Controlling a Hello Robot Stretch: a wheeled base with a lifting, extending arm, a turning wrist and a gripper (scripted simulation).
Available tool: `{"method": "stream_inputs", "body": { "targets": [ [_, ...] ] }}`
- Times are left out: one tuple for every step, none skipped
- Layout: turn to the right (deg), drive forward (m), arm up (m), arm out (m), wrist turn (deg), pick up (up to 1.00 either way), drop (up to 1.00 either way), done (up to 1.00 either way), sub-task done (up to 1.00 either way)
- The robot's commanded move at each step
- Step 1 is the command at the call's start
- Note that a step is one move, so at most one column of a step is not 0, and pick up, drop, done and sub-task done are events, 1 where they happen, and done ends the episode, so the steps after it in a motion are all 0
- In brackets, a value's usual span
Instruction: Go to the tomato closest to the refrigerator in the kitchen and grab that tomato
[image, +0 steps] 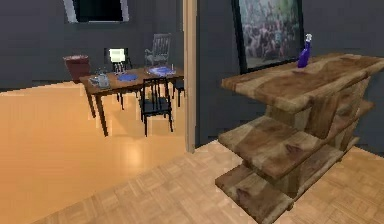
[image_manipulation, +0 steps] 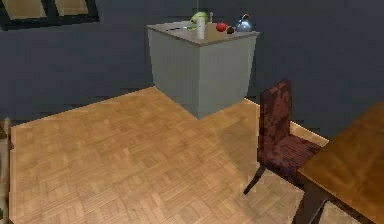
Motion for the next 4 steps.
{"method": "stream_inputs", "body": {
  "targets": [
    [-45.0, 0.0, 0.0, 0.0, 0.0, 0.0, 0.0, 0.0, 0.0],
    [-39.0, 0.0, 0.0, 0.0, 0.0, 0.0, 0.0, 0.0, 0.0],
    [0.0, 0.3, 0.0, 0.0, 0.0, 0.0, 0.0, 0.0, 0.0],
    [-42.0, 0.0, 0.0, 0.0, 0.0, 0.0, 0.0, 0.0, 0.0]
  ]
}}
